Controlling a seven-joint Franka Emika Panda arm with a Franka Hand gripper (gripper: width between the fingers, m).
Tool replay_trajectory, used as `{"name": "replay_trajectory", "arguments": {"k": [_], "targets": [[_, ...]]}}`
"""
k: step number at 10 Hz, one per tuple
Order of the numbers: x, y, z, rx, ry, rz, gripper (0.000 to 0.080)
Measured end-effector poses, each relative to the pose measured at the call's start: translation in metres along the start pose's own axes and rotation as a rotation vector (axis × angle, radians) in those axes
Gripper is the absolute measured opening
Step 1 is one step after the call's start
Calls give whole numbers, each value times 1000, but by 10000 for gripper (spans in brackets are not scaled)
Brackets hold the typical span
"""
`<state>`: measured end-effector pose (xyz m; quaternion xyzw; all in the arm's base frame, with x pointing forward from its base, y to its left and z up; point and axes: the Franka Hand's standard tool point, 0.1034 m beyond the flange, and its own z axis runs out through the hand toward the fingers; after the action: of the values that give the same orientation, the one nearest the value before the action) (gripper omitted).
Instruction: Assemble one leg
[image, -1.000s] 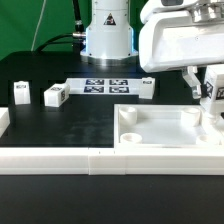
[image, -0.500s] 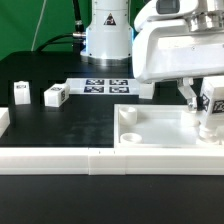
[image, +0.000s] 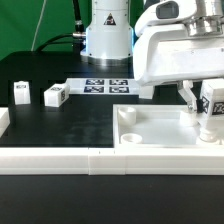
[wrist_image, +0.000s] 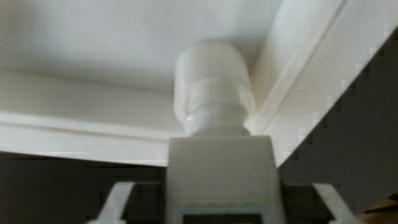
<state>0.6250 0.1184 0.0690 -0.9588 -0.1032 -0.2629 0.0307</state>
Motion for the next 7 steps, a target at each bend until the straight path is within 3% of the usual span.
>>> {"name": "replay_trajectory", "arguments": {"k": [4,7], "targets": [[-13,-3,12,1,-12,-3,290],[-13,-3,12,-8,1,-10,290]]}}
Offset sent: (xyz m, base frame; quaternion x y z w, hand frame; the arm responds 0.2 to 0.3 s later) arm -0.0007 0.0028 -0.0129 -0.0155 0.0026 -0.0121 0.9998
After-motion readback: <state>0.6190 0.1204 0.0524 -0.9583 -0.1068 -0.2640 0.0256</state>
